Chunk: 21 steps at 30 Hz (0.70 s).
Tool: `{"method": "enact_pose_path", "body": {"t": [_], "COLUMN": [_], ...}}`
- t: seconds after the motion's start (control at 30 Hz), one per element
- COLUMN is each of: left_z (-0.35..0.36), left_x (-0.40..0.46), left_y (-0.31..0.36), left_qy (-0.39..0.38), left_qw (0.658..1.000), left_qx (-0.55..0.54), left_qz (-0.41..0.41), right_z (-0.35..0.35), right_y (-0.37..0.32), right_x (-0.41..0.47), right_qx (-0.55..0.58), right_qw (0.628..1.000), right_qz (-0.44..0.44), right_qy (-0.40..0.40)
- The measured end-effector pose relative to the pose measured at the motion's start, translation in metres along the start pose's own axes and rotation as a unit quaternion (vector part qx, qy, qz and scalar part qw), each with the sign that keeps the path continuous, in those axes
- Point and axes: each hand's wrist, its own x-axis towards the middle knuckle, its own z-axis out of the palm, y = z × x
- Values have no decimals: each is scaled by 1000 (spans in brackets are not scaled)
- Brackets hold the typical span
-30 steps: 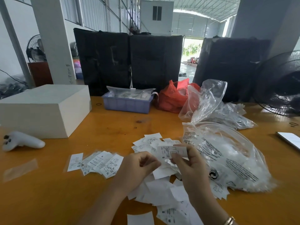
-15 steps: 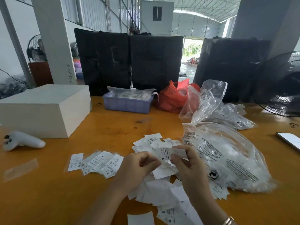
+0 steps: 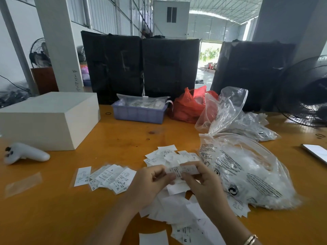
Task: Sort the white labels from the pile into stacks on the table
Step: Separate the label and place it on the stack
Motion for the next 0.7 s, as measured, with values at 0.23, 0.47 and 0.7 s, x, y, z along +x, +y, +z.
{"method": "enact_pose_path", "body": {"t": [0.23,0.47,0.7], "left_z": [1,2,0], "left_x": [-2,-1,1], "left_y": [1,7,1], "left_qy": [-50,-46,-31], "left_qw": [998,997,994], "left_qx": [-1,-54,-86], "left_qz": [-27,-37,-52], "right_z": [-2,2,6], "right_y": [2,1,2], "right_x": [1,1,-1], "right_qx": [-78,13,-16], "right_qw": [995,999,999], "right_qz": [-5,-2,-38], "right_qy": [-65,53,15]}}
